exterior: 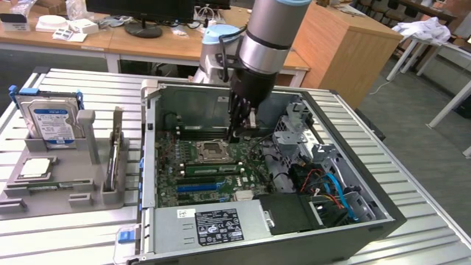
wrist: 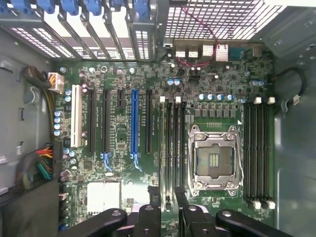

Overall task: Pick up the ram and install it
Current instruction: 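Insert the ram into the slot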

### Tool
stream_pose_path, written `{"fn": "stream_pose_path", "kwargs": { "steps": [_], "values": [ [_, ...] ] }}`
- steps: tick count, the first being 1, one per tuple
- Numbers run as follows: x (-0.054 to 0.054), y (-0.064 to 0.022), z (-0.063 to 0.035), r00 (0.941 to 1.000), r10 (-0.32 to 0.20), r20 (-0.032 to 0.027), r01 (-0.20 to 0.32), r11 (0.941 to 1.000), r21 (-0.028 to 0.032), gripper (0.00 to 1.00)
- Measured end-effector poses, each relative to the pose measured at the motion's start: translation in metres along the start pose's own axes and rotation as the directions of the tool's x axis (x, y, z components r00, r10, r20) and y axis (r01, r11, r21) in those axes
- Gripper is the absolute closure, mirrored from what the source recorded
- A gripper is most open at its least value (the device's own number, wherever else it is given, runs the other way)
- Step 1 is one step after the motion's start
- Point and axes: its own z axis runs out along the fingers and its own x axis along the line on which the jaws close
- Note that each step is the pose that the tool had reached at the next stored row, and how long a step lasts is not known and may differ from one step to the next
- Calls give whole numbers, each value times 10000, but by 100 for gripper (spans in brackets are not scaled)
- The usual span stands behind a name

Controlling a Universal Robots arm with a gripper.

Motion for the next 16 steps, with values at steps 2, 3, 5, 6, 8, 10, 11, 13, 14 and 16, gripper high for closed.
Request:
{"fn": "stream_pose_path", "kwargs": {
  "steps": [2,3,5,6,8,10,11,13,14,16],
  "values": [
    [-1,2,-44,10000,1,1,-1,10000,0,75],
    [-2,3,-66,10000,0,1,0,10000,0,75],
    [-3,4,-112,10000,0,1,0,10000,0,75],
    [-4,6,-135,10000,1,1,-1,10000,0,75],
    [-5,7,-181,10000,1,1,-1,10000,0,75],
    [-6,9,-227,10000,0,1,0,10000,-1,75],
    [-7,10,-250,10000,0,0,0,10000,0,75],
    [-8,12,-296,10000,0,1,0,10000,0,75],
    [-8,13,-318,10000,1,0,-1,10000,0,75],
    [-9,14,-358,10000,0,1,0,10000,0,75]
  ]
}}
